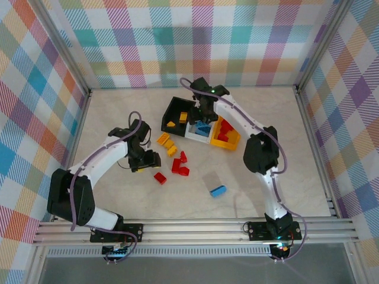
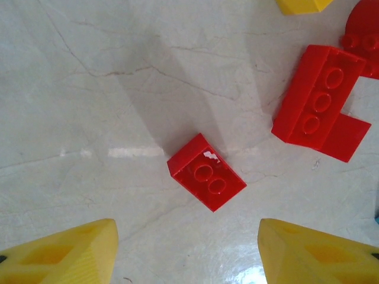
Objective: Sort the legos into containers by color
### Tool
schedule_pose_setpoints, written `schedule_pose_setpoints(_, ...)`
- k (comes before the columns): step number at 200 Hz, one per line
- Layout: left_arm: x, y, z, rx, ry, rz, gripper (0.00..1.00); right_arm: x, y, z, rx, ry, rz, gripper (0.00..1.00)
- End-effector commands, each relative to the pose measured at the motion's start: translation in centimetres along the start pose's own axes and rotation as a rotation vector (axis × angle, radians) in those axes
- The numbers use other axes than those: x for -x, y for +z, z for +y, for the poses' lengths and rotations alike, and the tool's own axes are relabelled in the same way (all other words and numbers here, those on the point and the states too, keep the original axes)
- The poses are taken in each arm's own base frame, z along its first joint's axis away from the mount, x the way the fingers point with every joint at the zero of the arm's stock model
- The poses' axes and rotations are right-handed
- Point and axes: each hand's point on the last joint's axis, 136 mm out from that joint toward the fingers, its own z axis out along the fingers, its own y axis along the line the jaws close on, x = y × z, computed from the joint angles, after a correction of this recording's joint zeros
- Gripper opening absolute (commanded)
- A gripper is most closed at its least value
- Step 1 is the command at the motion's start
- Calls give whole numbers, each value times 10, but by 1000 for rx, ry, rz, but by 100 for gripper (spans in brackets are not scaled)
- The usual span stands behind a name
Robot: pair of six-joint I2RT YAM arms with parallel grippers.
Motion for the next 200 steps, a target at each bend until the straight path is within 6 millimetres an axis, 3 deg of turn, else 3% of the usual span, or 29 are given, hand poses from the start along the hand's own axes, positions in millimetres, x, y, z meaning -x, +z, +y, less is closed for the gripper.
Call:
schedule_pose_setpoints(1, -17, -2, 6, 7, -44, 41, 64, 13, 7, -14, -24, 20, -8, 69)
schedule_pose_setpoints(26, -23, 3, 8, 5, -70, 62, 65, 22, 20, -20, -22, 34, -8, 71)
schedule_pose_setpoints(48, -24, 8, 7, -4, -99, 72, 67, 24, 22, -21, 2, 59, 0, 83)
schedule_pose_setpoints(70, -24, 16, 6, -10, -141, 84, 71, 25, 12, -19, 31, 77, -4, 85)
schedule_pose_setpoints(96, -23, 30, 3, -27, -214, 111, 73, 20, -13, -14, 73, 99, -11, 85)
schedule_pose_setpoints(134, -23, 48, 0, -38, -360, 147, 74, -14, -49, -2, 114, 82, -24, 85)
schedule_pose_setpoints(200, -14, 64, -5, -27, -443, 182, 75, -92, -95, -17, 125, 119, -10, 85)
